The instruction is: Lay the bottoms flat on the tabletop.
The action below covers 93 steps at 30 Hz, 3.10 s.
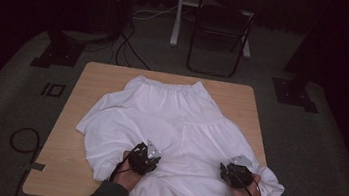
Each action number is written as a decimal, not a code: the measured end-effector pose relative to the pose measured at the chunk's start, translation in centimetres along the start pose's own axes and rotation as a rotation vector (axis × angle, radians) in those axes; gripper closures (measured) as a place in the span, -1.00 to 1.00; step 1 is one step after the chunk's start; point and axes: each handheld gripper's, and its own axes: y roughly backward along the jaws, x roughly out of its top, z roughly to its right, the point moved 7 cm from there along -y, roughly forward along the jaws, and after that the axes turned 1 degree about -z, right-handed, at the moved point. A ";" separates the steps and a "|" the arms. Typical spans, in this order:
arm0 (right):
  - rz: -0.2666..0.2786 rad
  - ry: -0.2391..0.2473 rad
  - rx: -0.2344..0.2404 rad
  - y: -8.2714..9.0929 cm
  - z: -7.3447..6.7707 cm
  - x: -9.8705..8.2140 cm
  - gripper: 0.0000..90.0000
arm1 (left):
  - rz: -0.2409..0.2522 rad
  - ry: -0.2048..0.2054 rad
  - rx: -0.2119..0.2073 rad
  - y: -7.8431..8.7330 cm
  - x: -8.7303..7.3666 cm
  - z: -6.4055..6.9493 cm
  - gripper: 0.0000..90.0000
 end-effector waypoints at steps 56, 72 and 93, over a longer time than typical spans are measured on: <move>0.006 -0.040 0.036 0.0 0.7 -0.3 0.28 | 0.095 0.124 0.131 7.8 0.3 -7.9 0.15; 0.011 -0.047 0.043 0.0 0.8 -0.3 0.28 | -0.087 0.112 0.119 1.0 -1.4 -7.5 0.57; 0.014 -0.056 0.053 0.0 0.8 -0.4 0.27 | -0.143 0.280 0.263 10.4 -11.8 -11.0 0.79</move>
